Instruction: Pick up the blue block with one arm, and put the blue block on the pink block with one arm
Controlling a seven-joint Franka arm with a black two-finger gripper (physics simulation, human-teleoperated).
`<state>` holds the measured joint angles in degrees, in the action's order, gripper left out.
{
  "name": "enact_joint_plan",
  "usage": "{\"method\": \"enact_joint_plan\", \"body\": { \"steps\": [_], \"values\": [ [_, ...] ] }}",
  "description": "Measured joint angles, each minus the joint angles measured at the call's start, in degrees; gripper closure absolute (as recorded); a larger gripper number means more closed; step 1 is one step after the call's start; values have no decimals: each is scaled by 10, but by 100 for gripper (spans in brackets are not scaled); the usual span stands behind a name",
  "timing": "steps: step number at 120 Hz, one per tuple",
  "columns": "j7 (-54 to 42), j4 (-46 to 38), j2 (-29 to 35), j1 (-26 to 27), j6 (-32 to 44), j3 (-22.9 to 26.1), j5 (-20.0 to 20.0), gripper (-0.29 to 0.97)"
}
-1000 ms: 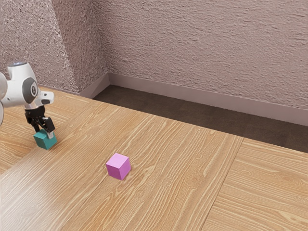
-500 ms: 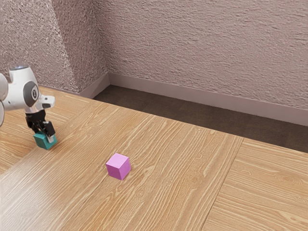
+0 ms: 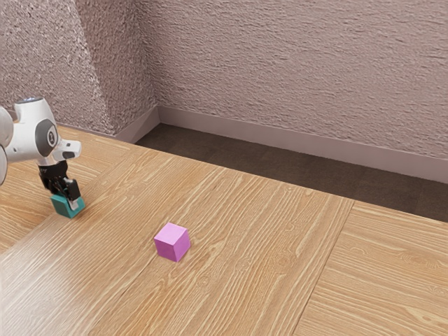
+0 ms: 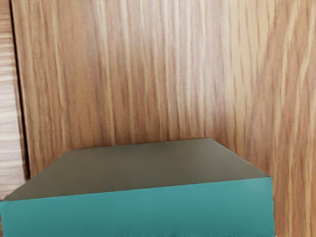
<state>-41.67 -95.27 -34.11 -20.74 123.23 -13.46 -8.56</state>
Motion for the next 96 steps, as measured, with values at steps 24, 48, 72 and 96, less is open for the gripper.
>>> {"method": "enact_joint_plan", "body": {
  "steps": [24, 48, 72, 96],
  "values": [
    [0, 0, 0, 0, 0, 0, 1, 27],
    [2, 0, 1, 1, 1, 0, 2, 29],
    [4, -6, 25, 1, -1, 0, 3, 33],
    [12, -84, 124, 2, -2, 30, 12, 33]
  ]
}}
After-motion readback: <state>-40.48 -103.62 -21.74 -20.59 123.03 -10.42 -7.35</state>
